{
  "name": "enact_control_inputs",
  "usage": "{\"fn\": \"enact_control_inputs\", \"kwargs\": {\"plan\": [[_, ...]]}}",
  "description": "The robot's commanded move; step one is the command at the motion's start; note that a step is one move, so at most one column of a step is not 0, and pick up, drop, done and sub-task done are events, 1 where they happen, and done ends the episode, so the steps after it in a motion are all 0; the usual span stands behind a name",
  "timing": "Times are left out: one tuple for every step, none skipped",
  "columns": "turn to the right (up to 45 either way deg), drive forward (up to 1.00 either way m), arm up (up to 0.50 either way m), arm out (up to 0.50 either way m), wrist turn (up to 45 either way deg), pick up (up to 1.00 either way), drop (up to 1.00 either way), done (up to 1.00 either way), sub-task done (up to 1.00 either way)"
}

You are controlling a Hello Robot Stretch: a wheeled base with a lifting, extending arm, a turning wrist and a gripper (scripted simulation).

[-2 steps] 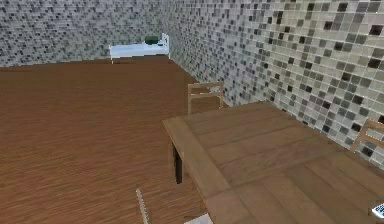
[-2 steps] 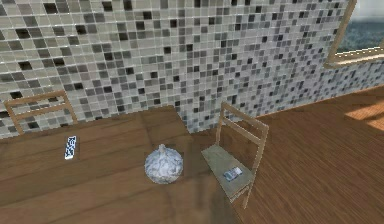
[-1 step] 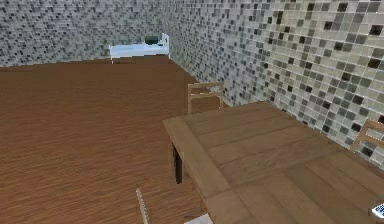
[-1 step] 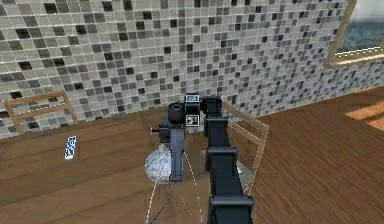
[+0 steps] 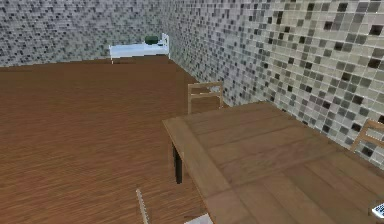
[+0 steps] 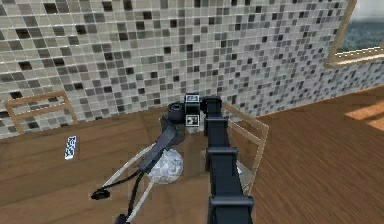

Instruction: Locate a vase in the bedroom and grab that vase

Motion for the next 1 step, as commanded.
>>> {"fn": "enact_control_inputs", "kwargs": {"plan": [[0.0,0.0,0.0,0.0,45.0,0.0,0.0,0.0,0.0]]}}
